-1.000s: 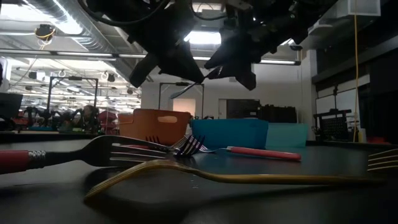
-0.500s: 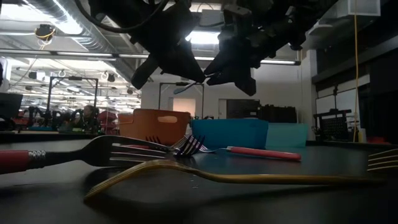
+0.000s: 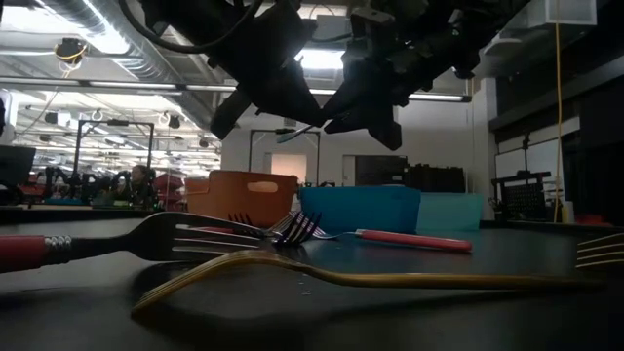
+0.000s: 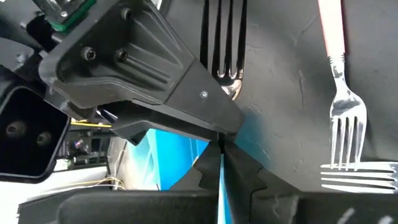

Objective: Sort silverware by color (type)
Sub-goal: Put the blue fork into the green bin

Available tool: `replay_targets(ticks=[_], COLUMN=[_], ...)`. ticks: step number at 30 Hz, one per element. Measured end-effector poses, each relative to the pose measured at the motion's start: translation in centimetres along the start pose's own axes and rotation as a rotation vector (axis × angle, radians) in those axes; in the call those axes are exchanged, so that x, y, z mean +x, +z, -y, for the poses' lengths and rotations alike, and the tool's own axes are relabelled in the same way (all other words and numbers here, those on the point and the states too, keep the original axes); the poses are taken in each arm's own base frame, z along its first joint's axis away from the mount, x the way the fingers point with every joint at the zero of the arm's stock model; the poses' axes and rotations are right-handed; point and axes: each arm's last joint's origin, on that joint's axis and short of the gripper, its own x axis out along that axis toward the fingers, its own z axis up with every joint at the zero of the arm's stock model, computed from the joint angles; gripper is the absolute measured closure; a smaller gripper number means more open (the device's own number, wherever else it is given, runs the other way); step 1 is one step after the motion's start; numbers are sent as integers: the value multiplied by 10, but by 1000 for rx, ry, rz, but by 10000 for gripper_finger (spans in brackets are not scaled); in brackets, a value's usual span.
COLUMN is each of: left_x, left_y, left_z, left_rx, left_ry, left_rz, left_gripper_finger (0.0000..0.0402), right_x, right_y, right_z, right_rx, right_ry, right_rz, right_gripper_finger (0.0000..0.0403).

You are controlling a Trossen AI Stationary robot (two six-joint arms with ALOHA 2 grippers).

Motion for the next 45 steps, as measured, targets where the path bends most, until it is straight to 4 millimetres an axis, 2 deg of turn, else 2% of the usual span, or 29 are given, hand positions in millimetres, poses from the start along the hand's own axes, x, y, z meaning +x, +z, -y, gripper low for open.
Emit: replay_targets(ticks=[5, 13, 15, 27, 37, 45], left_x=[1, 1, 1, 0, -6, -13], left_y=[-2, -2, -2, 0, 10, 19], left_z=[-1, -2, -2, -1, 5, 11], left_rx=[-2, -3, -3, -4, 19, -28], left_ry=[3, 5, 6, 11, 57, 83], left_rz=[-4, -5, -7, -4, -58, -79], left_gripper_finger=[401, 401, 401, 359, 356, 356], right_x=[0, 0, 0, 0, 0, -10], right_y=[0, 0, 0, 1, 0, 8], right_z=[0, 1, 1, 2, 4, 20], right_rx=[0, 1, -3, -6, -1, 36], right_ry=[-1, -16, -26, -32, -63, -116], right_rz=[1, 6, 10, 17, 21, 24], right_gripper_finger=[310, 390, 398, 401, 402, 402])
